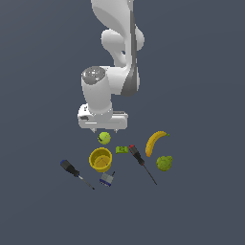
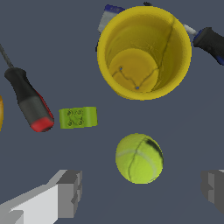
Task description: Pick up a designated object from a clutter of objects.
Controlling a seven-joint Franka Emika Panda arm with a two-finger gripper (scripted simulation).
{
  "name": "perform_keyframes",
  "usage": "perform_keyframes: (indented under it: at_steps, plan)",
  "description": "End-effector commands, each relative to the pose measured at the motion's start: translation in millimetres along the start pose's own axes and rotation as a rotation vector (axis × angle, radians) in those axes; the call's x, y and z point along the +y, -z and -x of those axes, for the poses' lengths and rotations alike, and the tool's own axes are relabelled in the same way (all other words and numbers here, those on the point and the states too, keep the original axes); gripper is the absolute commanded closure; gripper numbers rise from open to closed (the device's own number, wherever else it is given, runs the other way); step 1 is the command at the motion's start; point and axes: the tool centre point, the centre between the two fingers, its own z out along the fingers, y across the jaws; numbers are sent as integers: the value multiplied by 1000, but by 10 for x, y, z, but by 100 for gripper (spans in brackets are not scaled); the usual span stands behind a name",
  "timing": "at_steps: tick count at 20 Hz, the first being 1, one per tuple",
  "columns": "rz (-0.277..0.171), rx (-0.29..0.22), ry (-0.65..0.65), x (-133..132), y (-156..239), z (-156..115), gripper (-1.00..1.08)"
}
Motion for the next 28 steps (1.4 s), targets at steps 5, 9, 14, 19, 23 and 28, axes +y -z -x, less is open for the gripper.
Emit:
perform_keyframes:
  at_steps: [5, 9, 14, 19, 23, 28]
  plan:
    - [7, -1, -5, 137, -287, 140, -92]
    - [8, -2, -6, 171, -359, 181, -92]
    - [9, -3, -6, 171, -370, 182, -92]
    - [9, -3, -6, 173, -506, 189, -92]
    - [9, -2, -7, 177, -698, 196, -92]
    - [9, -2, -7, 180, -848, 194, -92]
